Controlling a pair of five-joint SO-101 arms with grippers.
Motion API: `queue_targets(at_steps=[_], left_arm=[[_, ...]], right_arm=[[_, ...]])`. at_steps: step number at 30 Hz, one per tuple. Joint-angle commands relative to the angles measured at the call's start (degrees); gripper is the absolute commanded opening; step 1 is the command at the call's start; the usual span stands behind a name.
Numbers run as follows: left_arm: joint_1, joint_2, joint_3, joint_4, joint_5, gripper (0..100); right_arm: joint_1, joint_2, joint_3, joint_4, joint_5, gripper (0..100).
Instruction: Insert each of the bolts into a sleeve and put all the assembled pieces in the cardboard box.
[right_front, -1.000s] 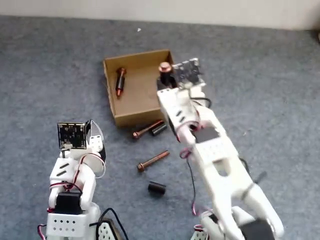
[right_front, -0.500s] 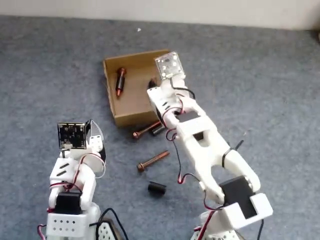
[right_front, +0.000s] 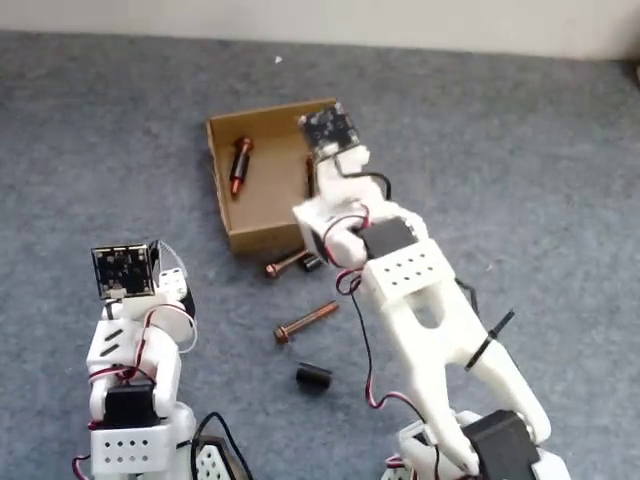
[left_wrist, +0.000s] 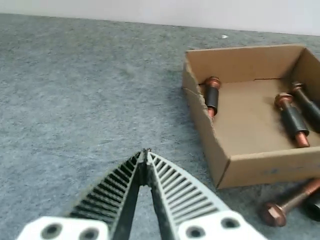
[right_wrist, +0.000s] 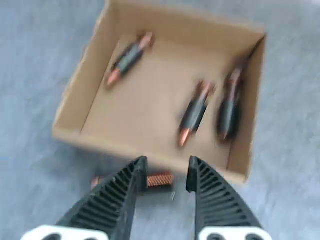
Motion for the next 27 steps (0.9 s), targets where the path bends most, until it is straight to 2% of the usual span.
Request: queue_targets(at_steps=[1,10,20,23,27], left_arm=[[-1.10,0.13,-0.48,-0.26,-0.53,1],[-1.27,0.13,-0.40,-0.26,-0.53,1],[-1.27,0.13,-0.40,-0.26,-0.62,1],[-1.63,0.13,-0.40,-0.26,-0.62,1],[-5.05,0.13,-0.48,-1.14,-0.62,1]], right_arm=[[-3.30,-3.30,-3.56,11.65,-0.18,12.0],[-8.84,0.92,-3.65,27.91,-0.26,12.0],[-19.65,0.92,-3.56,46.20,-0.18,12.0],[-23.08,0.92,-1.45,46.73,-0.18,12.0],[-26.15,0.92,6.73,38.46,-0.18,12.0]])
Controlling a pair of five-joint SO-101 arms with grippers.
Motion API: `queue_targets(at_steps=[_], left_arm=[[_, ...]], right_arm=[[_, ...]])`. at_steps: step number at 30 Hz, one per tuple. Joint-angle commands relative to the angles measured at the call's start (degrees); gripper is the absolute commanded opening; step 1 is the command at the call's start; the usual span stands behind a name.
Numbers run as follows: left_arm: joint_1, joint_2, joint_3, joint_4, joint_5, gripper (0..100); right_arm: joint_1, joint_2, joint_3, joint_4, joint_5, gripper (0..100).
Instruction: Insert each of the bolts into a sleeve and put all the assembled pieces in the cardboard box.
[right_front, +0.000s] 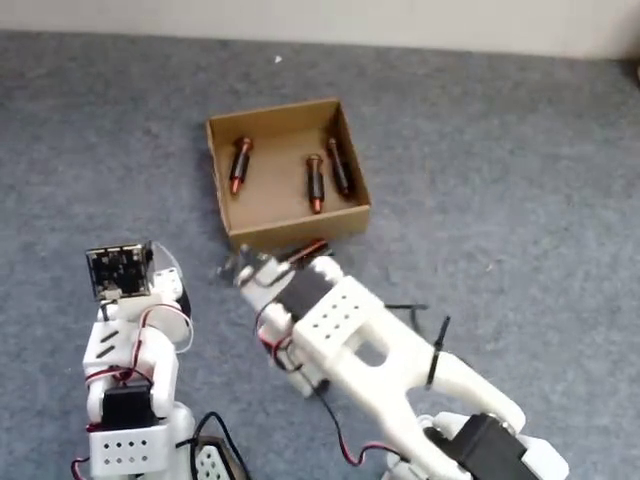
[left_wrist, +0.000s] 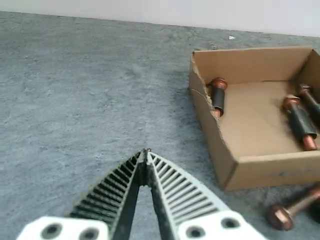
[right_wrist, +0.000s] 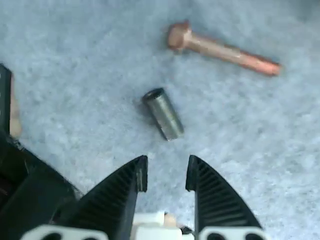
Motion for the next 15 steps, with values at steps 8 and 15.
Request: queue_targets(at_steps=[8,15], left_arm=[[-6.46,0.13,0.13,-3.43,-0.53,1],[-6.37,0.13,0.75,-3.60,-0.53,1]], right_arm=[[-1.54,0.04,14.90,-21.49,-0.18,12.3],[0.92,0.04,25.63,-35.74,6.24,12.0]])
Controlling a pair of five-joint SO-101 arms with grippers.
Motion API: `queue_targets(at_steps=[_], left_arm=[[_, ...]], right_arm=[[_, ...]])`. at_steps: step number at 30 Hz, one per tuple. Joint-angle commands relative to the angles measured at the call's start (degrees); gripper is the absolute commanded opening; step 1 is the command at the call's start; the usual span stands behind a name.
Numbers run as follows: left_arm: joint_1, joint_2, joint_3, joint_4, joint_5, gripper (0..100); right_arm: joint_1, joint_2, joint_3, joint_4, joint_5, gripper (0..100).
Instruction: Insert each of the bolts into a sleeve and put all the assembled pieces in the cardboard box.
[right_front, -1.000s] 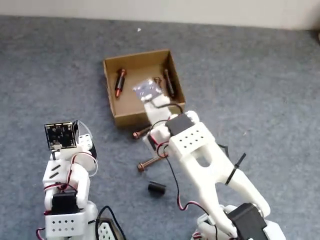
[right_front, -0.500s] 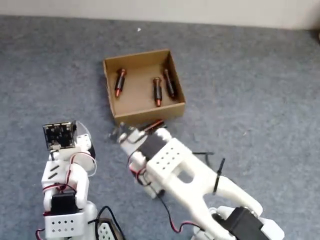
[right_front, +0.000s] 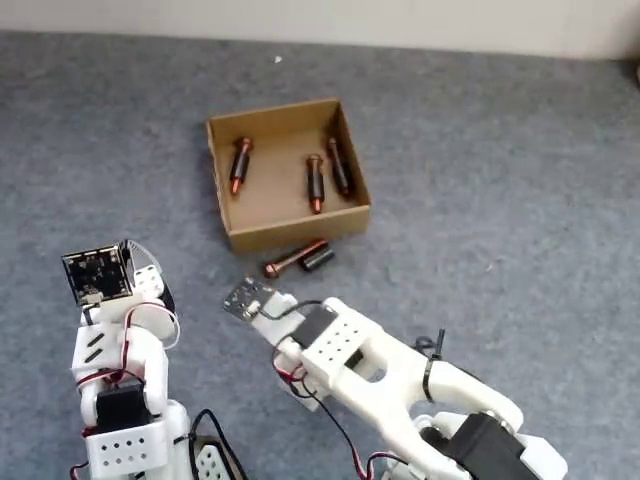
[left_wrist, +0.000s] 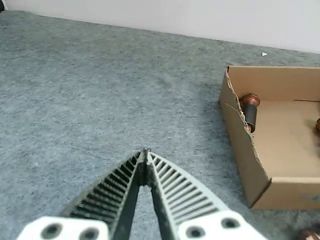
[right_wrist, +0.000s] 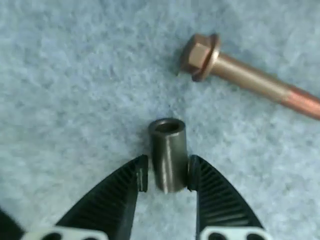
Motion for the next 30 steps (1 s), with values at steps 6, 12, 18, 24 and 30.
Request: queue_targets(at_steps=[6,12,18,24,30], left_arm=[[-0.57,0.13,0.75,-1.49,-0.53,1],[-0.57,0.13,0.84,-1.41,-0.53,1],[2.42,0.22,0.84,-1.23,-0.53,1],[9.54,0.22,0.75,2.55,-0.53,1],[20.26,0.22,0.22,7.47,-0.88,1]], right_arm=[[3.74,-0.22,7.87,-12.09,3.16,4.6],[6.20,-2.59,7.43,-5.67,2.81,0.4],[14.20,-17.98,3.65,1.63,-1.58,0.5],[22.46,-34.33,4.00,5.14,-5.89,0.5],[32.84,-41.63,6.55,2.86,-10.64,0.5]])
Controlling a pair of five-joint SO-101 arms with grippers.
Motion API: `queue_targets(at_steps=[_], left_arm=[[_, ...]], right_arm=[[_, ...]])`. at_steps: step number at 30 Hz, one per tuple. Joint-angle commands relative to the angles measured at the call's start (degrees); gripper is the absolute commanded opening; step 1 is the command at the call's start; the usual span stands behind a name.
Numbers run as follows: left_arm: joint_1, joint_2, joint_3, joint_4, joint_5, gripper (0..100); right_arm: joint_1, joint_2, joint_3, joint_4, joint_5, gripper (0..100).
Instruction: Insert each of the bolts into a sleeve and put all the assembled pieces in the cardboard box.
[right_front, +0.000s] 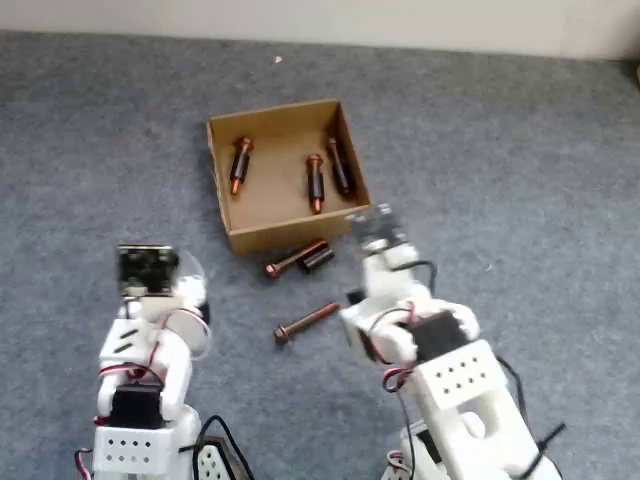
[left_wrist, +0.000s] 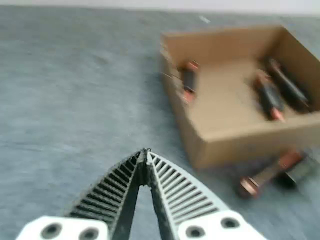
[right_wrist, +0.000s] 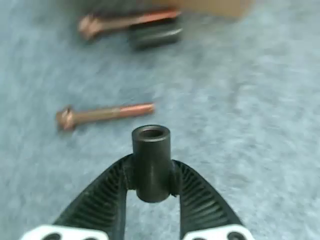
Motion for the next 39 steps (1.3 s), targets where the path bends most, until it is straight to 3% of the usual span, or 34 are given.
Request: queue_targets(at_steps=[1,6,11,16,25,32,39], left_arm=[[7.08,0.22,-0.48,1.49,-0.88,1],[11.74,0.22,-5.32,3.43,-0.26,1],[17.10,0.92,-13.49,10.02,11.08,1],[22.99,3.38,-20.79,17.41,16.35,1],[32.31,33.45,-36.62,18.20,31.47,2],[39.43,52.26,-39.96,17.85,39.56,21],[42.68,63.25,-39.87,17.85,42.46,12]], right_arm=[[8.04,-5.05,0.84,-3.47,-4.31,0.5],[14.11,-5.76,8.40,-12.53,-6.95,0.5],[19.47,-5.76,10.59,-15.87,-7.56,0.5],[20.88,-5.76,10.51,-16.84,-10.20,0.5],[21.49,-5.76,10.86,-16.84,-10.20,0.5],[24.66,-5.41,10.95,-18.77,-10.20,0.5],[24.75,-5.41,10.95,-18.77,-10.20,0.5]])
